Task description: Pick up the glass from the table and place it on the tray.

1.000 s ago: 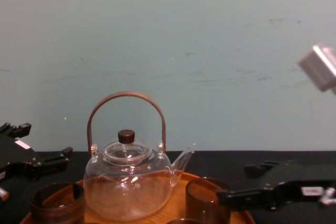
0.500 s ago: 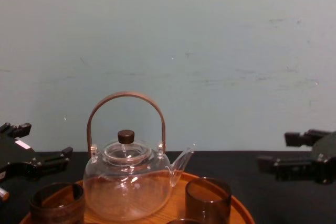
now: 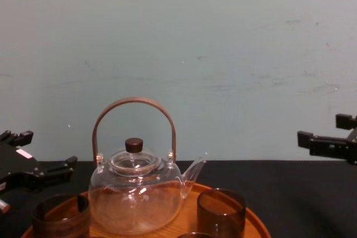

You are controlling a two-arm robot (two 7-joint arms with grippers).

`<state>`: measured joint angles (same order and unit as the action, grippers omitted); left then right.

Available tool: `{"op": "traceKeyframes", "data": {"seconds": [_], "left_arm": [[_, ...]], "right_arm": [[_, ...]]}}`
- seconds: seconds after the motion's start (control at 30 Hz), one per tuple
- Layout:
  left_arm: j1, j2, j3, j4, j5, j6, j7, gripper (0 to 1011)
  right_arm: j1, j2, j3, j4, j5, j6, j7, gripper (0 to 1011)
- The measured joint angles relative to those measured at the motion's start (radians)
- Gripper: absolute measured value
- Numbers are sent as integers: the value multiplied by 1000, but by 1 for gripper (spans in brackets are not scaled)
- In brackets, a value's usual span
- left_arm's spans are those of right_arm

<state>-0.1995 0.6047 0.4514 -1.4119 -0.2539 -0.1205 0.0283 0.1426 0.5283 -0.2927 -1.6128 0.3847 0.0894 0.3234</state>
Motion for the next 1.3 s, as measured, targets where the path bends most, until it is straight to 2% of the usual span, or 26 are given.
{"op": "traceKeyframes", "data": {"seconds": [0.2,0.4,0.9,1.3], "left_arm": [[0,0,0,0,0,0,0,1001],[0,0,0,0,0,0,0,1002],[0,0,0,0,0,0,0,1001],[0,0,0,0,0,0,0,1001]], "right_arm": [[-8,-54,26,36,-36,-33,-72,1002],[-10,-85,39,71,-62,-40,-99,1002],[-14,-123,60,107,-89,-18,-87,1002],[-14,-121,58,107,-89,-17,-86,1002]]}}
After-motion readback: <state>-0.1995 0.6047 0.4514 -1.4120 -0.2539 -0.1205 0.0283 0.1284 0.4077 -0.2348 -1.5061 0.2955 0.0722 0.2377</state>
